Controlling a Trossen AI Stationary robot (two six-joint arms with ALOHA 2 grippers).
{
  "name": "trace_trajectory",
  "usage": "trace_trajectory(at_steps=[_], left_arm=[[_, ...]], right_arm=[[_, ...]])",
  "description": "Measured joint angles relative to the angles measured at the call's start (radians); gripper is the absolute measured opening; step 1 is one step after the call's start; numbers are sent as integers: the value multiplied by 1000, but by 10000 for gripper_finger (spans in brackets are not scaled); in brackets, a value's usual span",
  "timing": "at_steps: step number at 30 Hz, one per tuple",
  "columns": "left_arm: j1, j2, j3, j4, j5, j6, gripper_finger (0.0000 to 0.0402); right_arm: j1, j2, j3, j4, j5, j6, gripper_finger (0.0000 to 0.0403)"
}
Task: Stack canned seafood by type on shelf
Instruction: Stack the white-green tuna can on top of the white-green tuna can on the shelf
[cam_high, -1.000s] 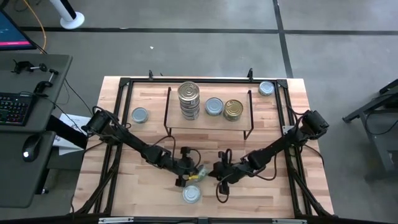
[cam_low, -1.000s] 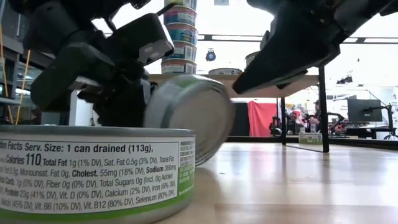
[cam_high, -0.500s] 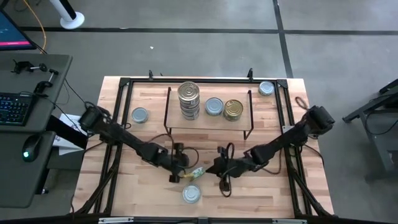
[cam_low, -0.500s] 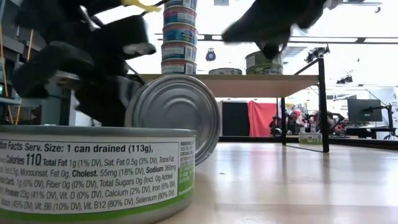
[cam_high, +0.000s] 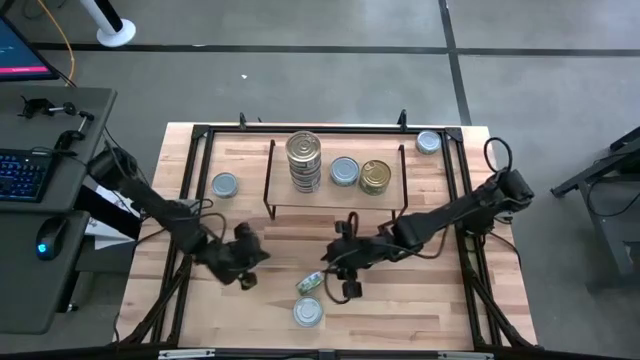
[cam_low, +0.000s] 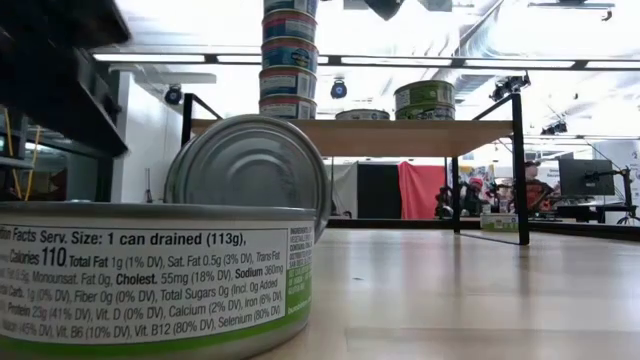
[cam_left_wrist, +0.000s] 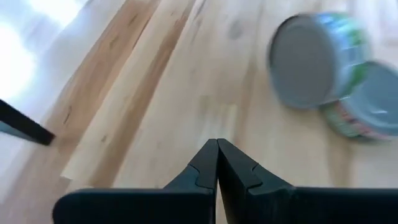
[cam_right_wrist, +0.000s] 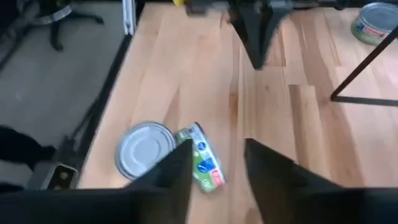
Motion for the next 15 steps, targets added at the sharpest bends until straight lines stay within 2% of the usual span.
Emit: trace_trajectory(at_steps=[4, 7, 10, 15], left_arm=[[-95, -21, 1, 11, -88, -73, 0], [-152, -21, 2, 40, -157, -126, 0], [-192, -21, 2, 56, -230, -149, 0], [-224, -21, 2, 56, -326, -147, 0]], right_arm=[[0, 56, 111, -124, -12, -85, 216], [1, 90, 159, -207, -17, -170, 263], [-4, 116, 181, -250, -42, -201, 283], [-15, 185, 182, -227, -104, -257, 287]])
